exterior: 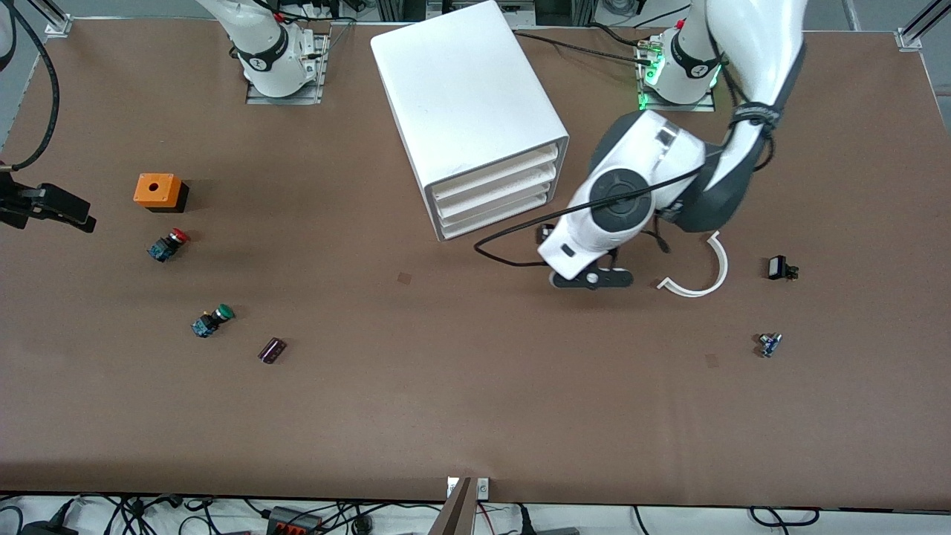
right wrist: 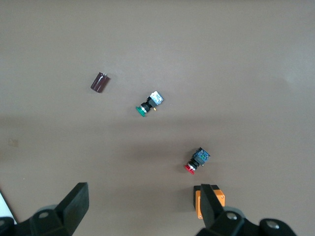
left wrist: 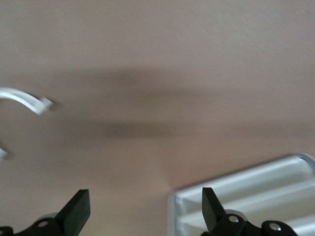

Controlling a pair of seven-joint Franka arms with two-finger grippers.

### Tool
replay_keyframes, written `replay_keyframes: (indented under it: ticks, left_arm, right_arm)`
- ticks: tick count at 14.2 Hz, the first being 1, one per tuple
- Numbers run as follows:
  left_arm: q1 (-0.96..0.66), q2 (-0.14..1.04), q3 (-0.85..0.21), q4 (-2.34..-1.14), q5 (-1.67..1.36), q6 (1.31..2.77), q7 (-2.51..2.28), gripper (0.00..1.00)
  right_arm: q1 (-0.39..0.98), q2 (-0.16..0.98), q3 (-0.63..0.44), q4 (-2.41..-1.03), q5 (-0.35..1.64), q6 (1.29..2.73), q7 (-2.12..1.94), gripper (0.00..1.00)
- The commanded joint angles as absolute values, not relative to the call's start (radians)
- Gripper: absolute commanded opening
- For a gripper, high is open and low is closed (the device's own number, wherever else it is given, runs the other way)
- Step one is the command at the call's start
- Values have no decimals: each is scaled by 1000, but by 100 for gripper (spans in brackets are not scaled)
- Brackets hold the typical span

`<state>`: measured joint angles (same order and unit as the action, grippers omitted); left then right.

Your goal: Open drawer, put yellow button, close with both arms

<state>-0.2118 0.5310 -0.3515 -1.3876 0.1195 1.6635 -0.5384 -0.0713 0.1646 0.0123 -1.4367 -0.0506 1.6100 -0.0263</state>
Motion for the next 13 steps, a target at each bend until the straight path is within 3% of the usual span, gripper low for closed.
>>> replay_keyframes:
  ticks: [1, 5, 9, 13]
  left_arm:
    - [-145, 470, -354, -1356, 167, 1593, -360, 100]
    - [-2, 396, -359, -1353, 166, 1546, -141, 100]
    - [78, 293, -344, -1361, 137, 1476, -10, 100]
    - [71, 145, -187, -1490, 11, 1488, 107, 100]
  right_arm:
    - [-71, 109, 12, -1497, -58, 1602, -43, 100]
    - [-71, 22, 14, -1649, -57, 1675, -17, 100]
    - [-72, 5, 14, -1675, -55, 1690, -17, 100]
    - [-74, 5, 12, -1674, -55, 1692, -17, 100]
